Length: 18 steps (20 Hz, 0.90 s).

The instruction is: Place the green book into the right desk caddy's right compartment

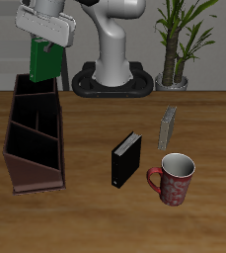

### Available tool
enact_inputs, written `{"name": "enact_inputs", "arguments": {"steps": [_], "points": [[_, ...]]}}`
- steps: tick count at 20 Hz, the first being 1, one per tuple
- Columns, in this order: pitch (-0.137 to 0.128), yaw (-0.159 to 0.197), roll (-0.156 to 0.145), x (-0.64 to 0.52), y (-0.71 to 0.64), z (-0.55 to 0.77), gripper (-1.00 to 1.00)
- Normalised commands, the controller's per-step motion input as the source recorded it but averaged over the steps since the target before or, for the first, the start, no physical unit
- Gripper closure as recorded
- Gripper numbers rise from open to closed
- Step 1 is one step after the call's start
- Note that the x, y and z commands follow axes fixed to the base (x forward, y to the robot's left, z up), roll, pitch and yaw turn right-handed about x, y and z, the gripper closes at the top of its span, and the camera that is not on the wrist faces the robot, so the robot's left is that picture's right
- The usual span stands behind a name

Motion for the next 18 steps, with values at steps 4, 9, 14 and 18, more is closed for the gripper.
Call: {"name": "enact_inputs", "arguments": {"steps": [4, 9, 14, 18], "points": [[0.006, -0.015, -0.007, -0.01, -0.01, -0.27, 1.0], [0.006, -0.003, -0.021, 0.01, -0.12, -0.22, 1.0], [0.001, -0.01, -0.045, 0.05, -0.23, -0.07, 1.0], [0.016, -0.02, -0.019, 0.02, -0.16, -0.19, 1.0]]}}
